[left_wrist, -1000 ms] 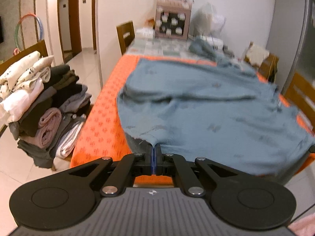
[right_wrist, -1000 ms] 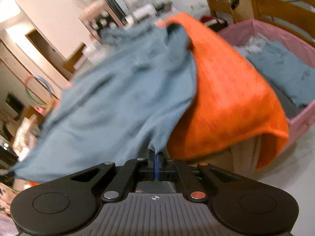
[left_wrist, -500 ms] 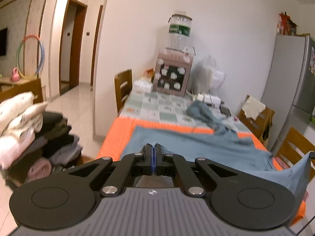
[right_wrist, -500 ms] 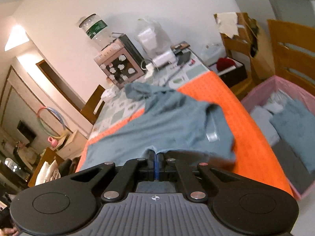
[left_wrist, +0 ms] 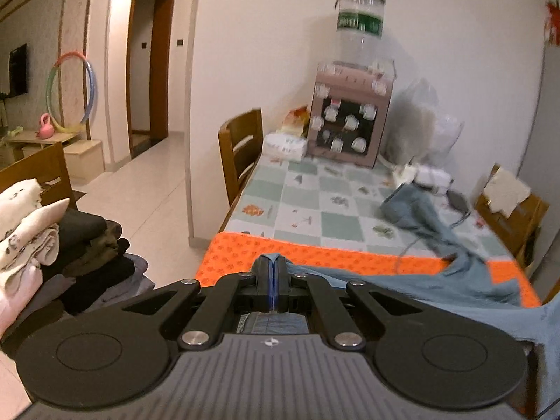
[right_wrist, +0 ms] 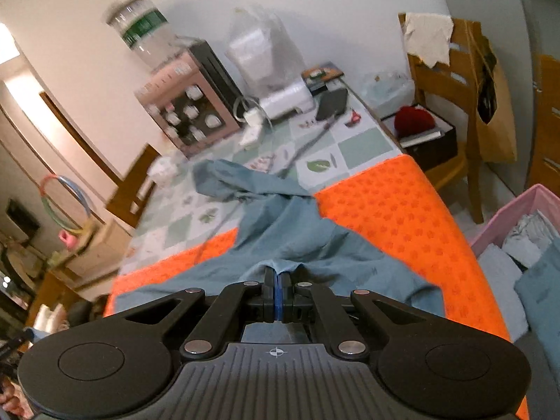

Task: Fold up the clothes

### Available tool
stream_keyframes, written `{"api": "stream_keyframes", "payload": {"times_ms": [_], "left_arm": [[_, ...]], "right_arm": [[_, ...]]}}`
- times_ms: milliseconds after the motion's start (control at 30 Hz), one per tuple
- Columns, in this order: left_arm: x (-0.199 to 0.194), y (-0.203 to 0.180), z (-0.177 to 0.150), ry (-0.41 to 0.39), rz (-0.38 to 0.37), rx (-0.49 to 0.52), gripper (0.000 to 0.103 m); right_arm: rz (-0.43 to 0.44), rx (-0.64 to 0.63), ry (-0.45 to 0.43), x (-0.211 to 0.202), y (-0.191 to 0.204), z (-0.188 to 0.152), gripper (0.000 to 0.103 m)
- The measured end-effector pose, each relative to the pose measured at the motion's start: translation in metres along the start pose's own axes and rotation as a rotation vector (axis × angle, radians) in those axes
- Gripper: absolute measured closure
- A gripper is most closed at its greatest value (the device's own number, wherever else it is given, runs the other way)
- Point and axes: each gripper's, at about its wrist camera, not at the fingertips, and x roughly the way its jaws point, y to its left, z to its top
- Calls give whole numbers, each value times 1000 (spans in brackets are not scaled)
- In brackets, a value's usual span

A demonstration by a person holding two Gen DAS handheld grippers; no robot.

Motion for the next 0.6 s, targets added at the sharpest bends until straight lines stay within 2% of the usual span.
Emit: {"api": "stream_keyframes", "payload": {"times_ms": [167, 333, 467, 600], "left_arm": [[70, -13, -2, 90, 25, 48, 102], [132, -18, -14, 193, 44, 90, 102], [166, -18, -28, 254, 63, 106, 102], [188, -15, -41, 290, 83, 120, 100]], "right_arm": [[-82, 0, 98, 58, -11, 8, 100], [-151, 1, 170, 96, -22, 2, 100], [-190, 7, 199, 116, -25, -4, 100], [-236, -46, 215, 130, -19, -8, 97]]}}
